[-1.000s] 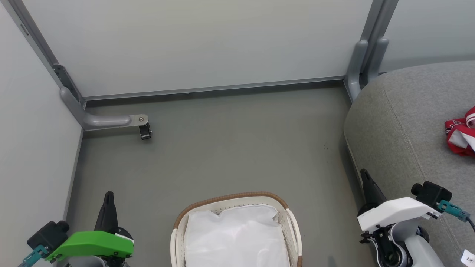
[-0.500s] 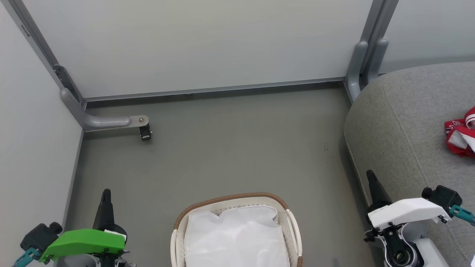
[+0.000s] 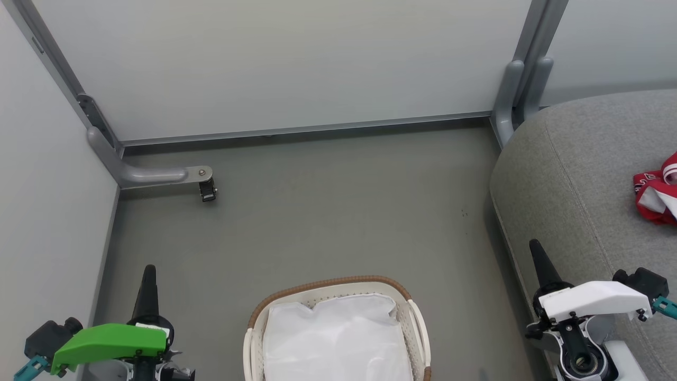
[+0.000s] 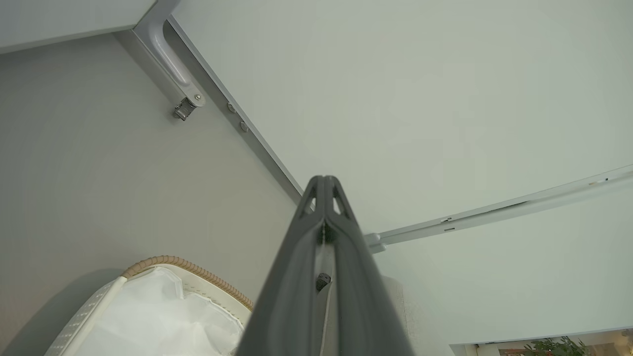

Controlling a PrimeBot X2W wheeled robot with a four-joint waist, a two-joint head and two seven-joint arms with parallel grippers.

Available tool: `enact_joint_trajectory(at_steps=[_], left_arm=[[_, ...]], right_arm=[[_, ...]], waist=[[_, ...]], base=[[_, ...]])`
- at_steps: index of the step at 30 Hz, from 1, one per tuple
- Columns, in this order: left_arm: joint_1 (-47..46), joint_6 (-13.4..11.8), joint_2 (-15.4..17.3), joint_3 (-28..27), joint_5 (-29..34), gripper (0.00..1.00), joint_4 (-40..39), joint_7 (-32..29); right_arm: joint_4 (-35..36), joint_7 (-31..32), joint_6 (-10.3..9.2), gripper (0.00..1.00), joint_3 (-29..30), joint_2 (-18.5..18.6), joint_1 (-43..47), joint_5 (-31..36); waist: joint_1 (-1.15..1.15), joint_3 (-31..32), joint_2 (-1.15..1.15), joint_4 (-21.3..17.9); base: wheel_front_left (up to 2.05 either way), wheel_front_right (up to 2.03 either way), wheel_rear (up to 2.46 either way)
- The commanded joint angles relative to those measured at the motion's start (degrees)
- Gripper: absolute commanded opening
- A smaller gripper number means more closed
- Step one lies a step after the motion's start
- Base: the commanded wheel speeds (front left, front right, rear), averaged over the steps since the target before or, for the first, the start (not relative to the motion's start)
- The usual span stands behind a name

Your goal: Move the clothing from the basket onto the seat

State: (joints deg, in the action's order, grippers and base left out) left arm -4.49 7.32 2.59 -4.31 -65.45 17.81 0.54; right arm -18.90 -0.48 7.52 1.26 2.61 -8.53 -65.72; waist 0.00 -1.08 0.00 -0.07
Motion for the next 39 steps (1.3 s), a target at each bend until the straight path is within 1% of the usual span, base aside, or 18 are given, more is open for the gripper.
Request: enact_joint_trajectory(at_steps=[1,15,39], left_arm=[[-1.5,0.2,0.3,-0.4,-1.7,0.00,-0.8,-0.5],[-1.7,0.2,0.4,-0.9,-9.2,0.00,-1.7,-2.4],[-2.0,0.3,0.4,-1.9,-20.0,0.00,-3.0,-5.4]], right_arm=[[0.9,0.4,-0.03,0.00,0.4,0.3,0.4,-1.6],[2.1,2.4,-0.03,0.00,1.9,0.3,1.0,-9.0],[3.9,5.3,-0.04,0.00,4.1,0.4,2.1,-19.7]], waist=[[0.00,0.0,0.00,0.0],[0.00,0.2,0.00,0.0],[0.00,0.6,0.00,0.0]], base=[[0.00,0.00,0.00],[0.00,0.00,0.00],[0.00,0.00,0.00]])
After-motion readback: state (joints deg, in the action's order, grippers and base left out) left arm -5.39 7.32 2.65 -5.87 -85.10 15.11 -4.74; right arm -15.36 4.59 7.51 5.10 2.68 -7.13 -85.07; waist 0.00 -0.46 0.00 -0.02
